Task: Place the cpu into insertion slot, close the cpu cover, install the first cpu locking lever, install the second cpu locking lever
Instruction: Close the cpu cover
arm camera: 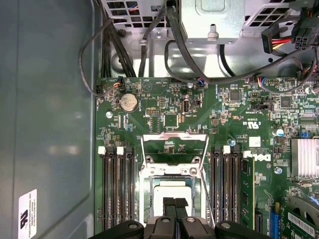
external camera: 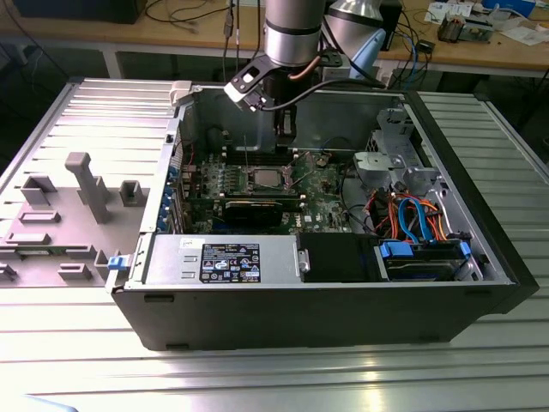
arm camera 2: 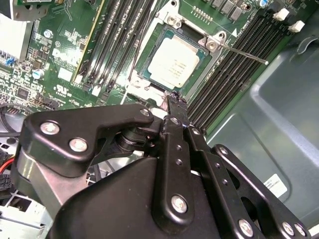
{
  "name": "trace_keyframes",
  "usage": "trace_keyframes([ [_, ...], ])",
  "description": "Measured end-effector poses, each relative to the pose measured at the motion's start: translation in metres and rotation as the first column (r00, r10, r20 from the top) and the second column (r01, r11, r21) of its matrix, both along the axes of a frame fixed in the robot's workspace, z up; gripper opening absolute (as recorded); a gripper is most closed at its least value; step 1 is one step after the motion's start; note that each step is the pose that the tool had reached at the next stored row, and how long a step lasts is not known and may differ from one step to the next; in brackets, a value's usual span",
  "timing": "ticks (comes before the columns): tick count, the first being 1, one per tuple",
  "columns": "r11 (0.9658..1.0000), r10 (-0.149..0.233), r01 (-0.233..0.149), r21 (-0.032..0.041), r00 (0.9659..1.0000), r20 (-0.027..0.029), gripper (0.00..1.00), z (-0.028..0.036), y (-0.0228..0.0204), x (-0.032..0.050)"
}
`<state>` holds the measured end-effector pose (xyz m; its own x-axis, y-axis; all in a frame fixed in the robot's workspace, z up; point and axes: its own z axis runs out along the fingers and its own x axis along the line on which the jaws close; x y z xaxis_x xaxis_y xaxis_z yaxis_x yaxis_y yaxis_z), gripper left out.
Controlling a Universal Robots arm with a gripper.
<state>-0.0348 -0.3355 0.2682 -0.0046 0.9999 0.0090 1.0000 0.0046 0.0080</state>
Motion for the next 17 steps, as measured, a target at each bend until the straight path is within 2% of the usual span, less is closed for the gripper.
trace_keyframes([
  [17,1.0000,0.000,0.000,0.0000,1.0000,0.0000,0.11,0.0000,0.0000,0.0024],
])
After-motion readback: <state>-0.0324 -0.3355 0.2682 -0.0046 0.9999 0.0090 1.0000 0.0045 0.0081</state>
